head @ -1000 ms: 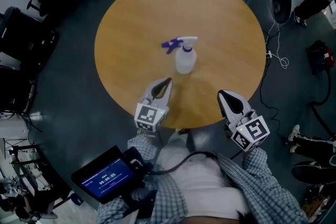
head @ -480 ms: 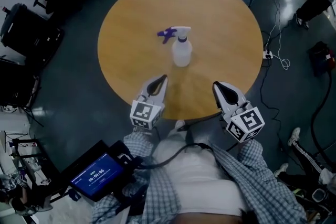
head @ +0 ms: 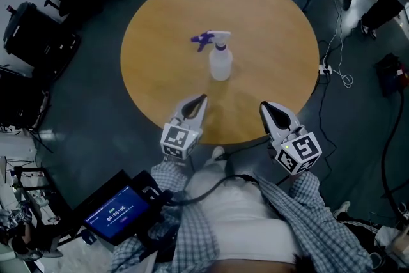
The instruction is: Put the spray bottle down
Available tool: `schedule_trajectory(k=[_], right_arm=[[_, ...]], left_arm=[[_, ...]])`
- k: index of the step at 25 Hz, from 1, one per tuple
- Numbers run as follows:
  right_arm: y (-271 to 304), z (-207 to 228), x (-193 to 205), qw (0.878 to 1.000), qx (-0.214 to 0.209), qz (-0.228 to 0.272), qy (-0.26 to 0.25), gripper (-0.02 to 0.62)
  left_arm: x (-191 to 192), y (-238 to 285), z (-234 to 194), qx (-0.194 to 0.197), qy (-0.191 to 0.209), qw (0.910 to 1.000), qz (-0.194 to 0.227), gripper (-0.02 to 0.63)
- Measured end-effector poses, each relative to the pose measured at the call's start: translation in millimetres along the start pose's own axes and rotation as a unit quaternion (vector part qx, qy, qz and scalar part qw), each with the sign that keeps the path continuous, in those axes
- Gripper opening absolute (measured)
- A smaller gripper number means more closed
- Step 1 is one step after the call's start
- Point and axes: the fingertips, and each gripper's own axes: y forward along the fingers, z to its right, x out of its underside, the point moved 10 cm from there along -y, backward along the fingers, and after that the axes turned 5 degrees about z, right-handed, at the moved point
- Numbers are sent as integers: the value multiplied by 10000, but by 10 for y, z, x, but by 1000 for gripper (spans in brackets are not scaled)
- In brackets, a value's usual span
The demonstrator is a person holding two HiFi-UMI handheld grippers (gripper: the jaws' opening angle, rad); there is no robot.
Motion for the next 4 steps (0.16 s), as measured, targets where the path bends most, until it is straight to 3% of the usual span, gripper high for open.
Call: schedule_trajectory(k=[4], right_arm=[[0, 27, -6, 10000, 25, -39, 8, 2]], left_arm=[[-2, 28, 5, 14, -22, 10000, -24, -2]])
